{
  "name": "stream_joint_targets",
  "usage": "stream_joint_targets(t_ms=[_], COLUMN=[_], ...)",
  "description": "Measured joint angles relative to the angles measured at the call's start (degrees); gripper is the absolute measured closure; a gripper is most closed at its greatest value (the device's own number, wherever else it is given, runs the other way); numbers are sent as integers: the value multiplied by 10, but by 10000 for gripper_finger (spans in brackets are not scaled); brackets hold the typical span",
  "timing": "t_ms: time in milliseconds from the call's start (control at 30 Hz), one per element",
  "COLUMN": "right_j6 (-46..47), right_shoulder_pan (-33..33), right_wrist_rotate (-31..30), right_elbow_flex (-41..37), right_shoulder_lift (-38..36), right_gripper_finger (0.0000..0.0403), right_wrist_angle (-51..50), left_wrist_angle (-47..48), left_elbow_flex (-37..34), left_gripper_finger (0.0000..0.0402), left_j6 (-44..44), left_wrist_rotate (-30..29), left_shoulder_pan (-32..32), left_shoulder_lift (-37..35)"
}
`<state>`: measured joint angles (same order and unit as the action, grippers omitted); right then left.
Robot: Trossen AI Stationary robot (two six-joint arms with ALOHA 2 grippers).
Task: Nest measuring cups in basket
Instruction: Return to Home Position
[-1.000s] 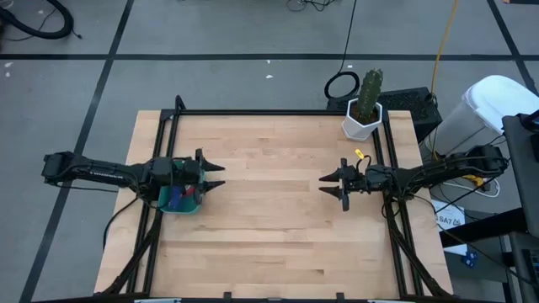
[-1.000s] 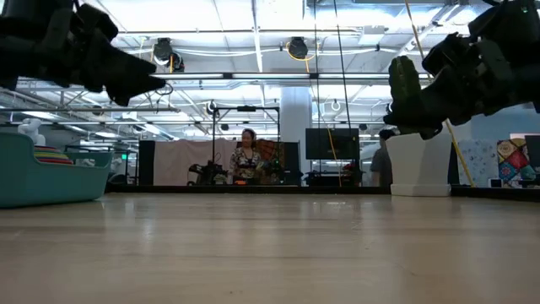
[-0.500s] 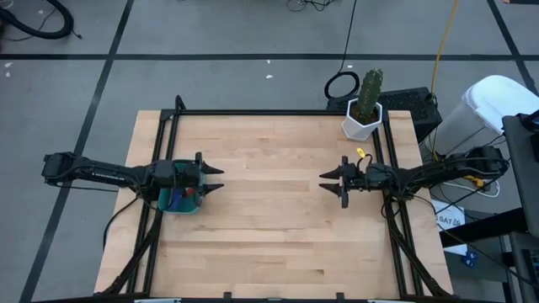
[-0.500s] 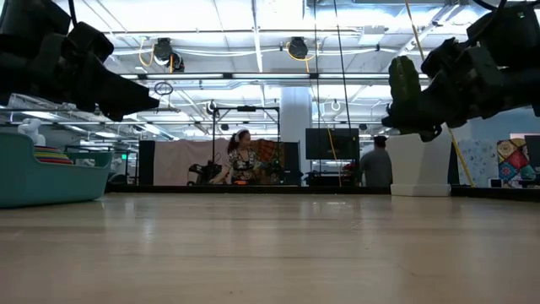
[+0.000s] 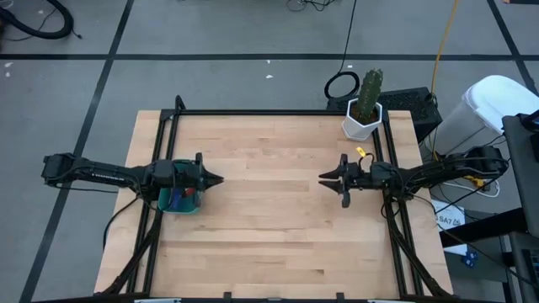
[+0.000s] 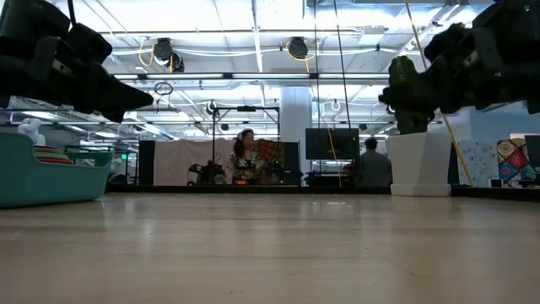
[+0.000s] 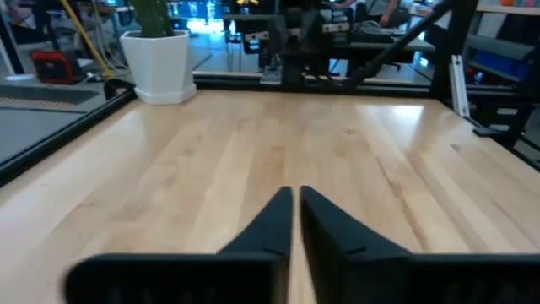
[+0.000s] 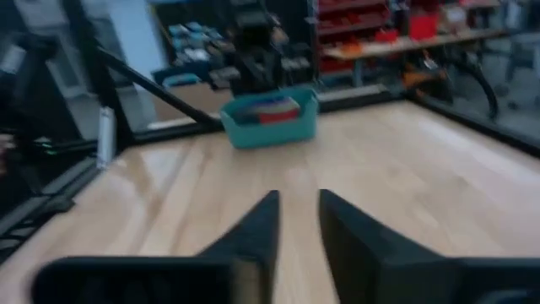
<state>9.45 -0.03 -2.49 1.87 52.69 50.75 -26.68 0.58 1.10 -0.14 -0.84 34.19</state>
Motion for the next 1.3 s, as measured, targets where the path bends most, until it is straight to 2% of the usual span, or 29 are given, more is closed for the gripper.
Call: stream_joint_targets(t_ms=[100, 200, 300, 400, 533, 733, 900, 1033, 1133, 1300], right_j6=[-22, -33, -42, -40, -32, -18, -14, -7, -5, 2], right_shoulder_pan=[0, -2, -11, -21, -34, -38, -38, -38, -37, -37], right_wrist_rotate=[27, 29, 59, 79, 98, 114, 114, 112, 100, 100], right_elbow_flex=[0, -2, -11, -11, -11, -11, -10, -10, -10, -10], right_shoulder_lift=[0, 0, -2, -13, -33, -77, -144, -207, -251, -319], right_gripper_finger=[388, 394, 401, 402, 402, 403, 403, 403, 403, 403], right_wrist_angle=[39, 82, 144, 152, 111, 48, -37, -100, -149, -229], left_wrist_angle=[-4, -6, -2, 17, 49, 144, 228, 258, 259, 260], left_elbow_flex=[0, 0, 0, 0, 0, 0, 0, 1, 1, 1], left_gripper_finger=[394, 391, 397, 395, 397, 396, 397, 399, 397, 398], left_j6=[-8, -15, -19, -19, -14, -1, 16, 18, 14, 19], left_wrist_rotate=[8, 9, 8, 7, 6, 7, 8, 8, 12, 12], left_shoulder_pan=[0, 0, 0, -3, -14, -19, -19, -17, -16, -16], left_shoulder_lift=[-2, -2, -5, -13, -45, -130, -217, -278, -296, -288])
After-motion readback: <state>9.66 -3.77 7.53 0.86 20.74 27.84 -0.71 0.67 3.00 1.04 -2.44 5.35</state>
